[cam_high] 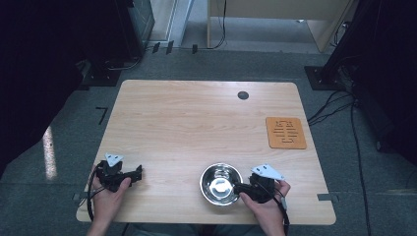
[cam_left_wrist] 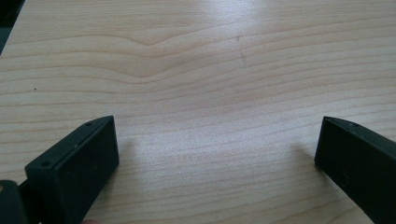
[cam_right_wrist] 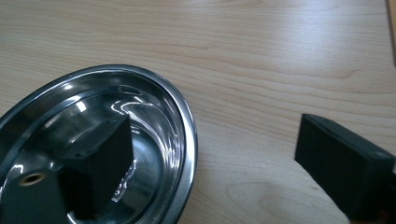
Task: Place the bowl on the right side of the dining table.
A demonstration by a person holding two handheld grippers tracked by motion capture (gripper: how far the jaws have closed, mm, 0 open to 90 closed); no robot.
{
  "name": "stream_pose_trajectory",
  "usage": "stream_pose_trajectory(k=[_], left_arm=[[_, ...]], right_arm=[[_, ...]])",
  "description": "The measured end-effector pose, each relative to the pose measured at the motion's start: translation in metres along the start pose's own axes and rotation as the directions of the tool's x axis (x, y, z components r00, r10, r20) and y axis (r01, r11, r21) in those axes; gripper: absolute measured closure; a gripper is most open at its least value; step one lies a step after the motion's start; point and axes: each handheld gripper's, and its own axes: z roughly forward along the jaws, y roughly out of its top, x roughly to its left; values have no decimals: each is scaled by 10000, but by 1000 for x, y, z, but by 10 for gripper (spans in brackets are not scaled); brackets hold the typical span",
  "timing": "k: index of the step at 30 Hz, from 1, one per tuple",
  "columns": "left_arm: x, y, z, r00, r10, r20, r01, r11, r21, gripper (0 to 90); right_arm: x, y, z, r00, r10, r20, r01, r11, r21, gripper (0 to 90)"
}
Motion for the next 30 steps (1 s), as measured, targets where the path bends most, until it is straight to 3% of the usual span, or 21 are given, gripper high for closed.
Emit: stream_pose_trajectory(k=[1,2,3,6,13,14,22,30], left_arm=[[0,0,0,10000,1,2,-1,10000,-4,0],[0,0,0,10000,1,2,-1,10000,-4,0],[0,0,0,10000,2,2,-2,10000,-4,0],[0,0,0,10000,3,3,-3,10000,-2,0],[0,0,0,10000,1,2,-1,10000,-2,0],[0,0,0,10000,3,-2,-3,10000,0,0],[0,0,0,10000,1,8,-1,10000,-3,0],[0,0,0,10000,12,10,-12,10000,5,0]], right_arm=[[-1,-2,2,9998,135,-170,-136,9999,-6,199],[-1,-2,2,9998,135,-170,-136,9999,-6,199],[-2,-3,3,9993,233,-286,-234,9997,-26,273],[-2,-5,4,9989,220,-417,-219,9998,23,351],[0,-8,8,9958,269,-877,-247,9993,264,432],[0,-9,9,9938,282,-1080,-247,9991,337,511],[0,-14,14,9901,471,-1326,-402,9977,539,560],[-4,-16,15,9764,953,-1939,-836,9942,674,670]])
